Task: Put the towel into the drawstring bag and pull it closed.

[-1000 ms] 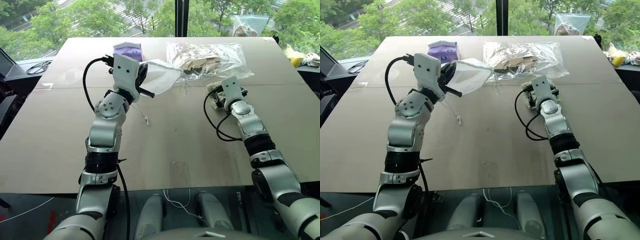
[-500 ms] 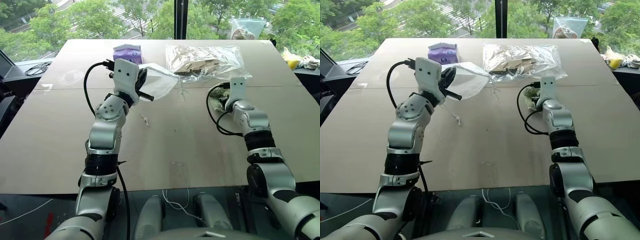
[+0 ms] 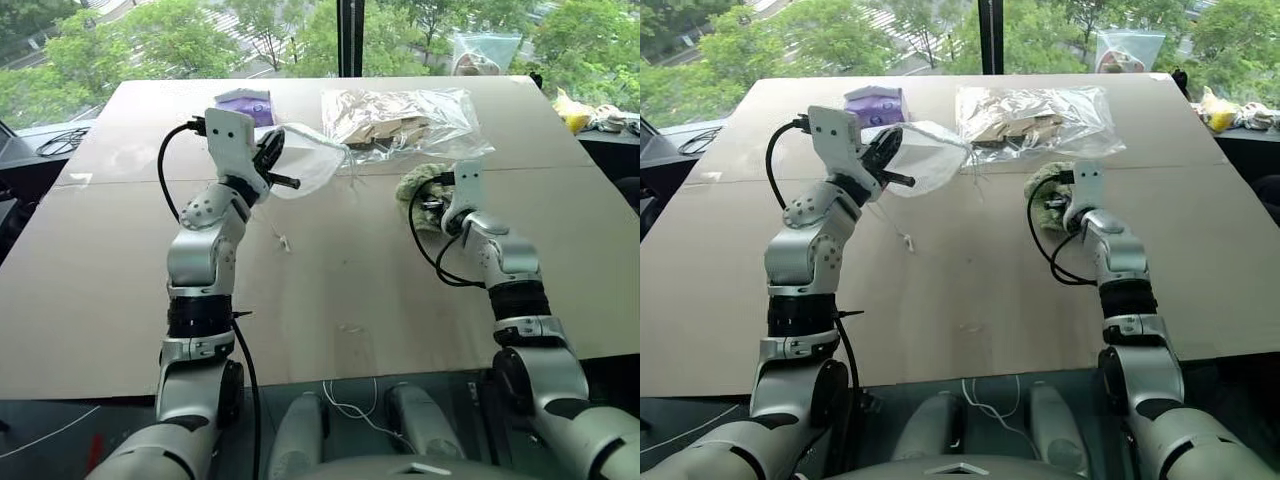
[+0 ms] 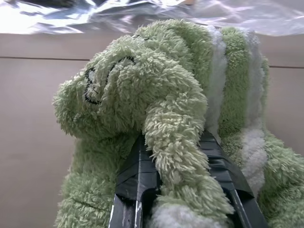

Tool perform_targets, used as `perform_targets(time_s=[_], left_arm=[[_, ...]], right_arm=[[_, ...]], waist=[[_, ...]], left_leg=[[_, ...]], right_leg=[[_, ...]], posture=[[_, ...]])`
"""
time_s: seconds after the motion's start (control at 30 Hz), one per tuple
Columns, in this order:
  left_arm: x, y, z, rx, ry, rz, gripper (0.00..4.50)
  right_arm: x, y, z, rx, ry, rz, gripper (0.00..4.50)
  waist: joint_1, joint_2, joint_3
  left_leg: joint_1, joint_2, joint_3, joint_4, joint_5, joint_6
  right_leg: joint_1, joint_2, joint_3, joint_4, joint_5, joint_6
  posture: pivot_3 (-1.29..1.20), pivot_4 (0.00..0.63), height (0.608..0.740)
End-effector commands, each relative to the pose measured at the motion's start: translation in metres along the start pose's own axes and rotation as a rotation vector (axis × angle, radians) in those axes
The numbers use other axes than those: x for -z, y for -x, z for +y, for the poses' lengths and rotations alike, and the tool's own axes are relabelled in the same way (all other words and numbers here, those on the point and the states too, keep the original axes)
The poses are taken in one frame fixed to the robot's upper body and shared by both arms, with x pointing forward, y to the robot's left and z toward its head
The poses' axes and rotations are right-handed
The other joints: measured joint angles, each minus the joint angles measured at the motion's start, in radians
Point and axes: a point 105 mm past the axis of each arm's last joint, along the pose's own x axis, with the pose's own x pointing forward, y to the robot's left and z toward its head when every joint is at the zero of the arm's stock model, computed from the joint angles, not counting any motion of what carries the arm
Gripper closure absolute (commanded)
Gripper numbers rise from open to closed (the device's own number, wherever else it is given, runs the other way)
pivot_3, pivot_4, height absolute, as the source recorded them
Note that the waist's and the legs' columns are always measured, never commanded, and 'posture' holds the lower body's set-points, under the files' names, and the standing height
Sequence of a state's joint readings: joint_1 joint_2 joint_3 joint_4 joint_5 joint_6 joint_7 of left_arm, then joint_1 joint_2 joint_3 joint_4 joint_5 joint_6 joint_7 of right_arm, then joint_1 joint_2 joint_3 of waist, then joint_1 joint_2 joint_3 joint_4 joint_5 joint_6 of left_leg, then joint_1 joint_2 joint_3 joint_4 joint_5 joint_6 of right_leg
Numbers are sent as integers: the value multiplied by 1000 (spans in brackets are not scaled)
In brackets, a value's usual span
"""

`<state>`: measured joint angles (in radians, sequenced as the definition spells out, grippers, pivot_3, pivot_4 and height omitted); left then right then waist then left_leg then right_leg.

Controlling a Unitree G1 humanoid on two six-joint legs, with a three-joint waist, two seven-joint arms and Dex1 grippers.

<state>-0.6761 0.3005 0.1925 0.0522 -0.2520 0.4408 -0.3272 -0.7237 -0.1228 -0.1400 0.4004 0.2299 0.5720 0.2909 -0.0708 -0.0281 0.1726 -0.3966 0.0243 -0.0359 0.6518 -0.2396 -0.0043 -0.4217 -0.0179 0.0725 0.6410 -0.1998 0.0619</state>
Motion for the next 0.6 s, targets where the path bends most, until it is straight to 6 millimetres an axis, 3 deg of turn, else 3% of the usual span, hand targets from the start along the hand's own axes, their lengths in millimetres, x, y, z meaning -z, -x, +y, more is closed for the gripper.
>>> perform_targets(time_s=[0.03, 0.17, 0.3, 0.43, 0.6], left_arm=[[-14, -4, 4, 8, 90, -36, 4500], [-11, -5, 11, 1, 189, -17, 4500], [-6, -4, 8, 47, 219, 16, 4500], [-5, -1, -1, 123, 214, 29, 4500], [-8, 6, -16, 217, 207, 24, 4500]], right_arm=[[-42, 21, 43, -294, -133, -193, 4395], [-58, 54, 65, -508, -168, -262, 4395], [-63, 79, 97, -693, -92, -239, 4395], [-52, 74, 118, -703, 79, -147, 4395], [-30, 61, 129, -675, 353, -43, 4395]], waist=[[-3, 3, 2], [5, 5, 3], [8, 5, 3], [4, 5, 4], [5, 5, 4]], left_leg=[[-1, 0, 0, 0, 0, 0], [-2, 0, 0, -1, 0, 0], [-3, -1, 0, 0, 0, 0], [-2, -1, 0, 0, 0, 0], [-2, -1, 0, 0, 0, 0]], right_leg=[[-1, 0, 0, 0, 0, 0], [-2, 0, 0, 0, 0, 0], [-2, -1, 0, -1, 0, 0], [-2, 0, 0, 0, -2, 2], [-2, 0, 0, 0, -2, 3]], posture=[[0, 150, 740], [0, 150, 740], [0, 150, 740], [0, 150, 740], [0, 150, 740]])
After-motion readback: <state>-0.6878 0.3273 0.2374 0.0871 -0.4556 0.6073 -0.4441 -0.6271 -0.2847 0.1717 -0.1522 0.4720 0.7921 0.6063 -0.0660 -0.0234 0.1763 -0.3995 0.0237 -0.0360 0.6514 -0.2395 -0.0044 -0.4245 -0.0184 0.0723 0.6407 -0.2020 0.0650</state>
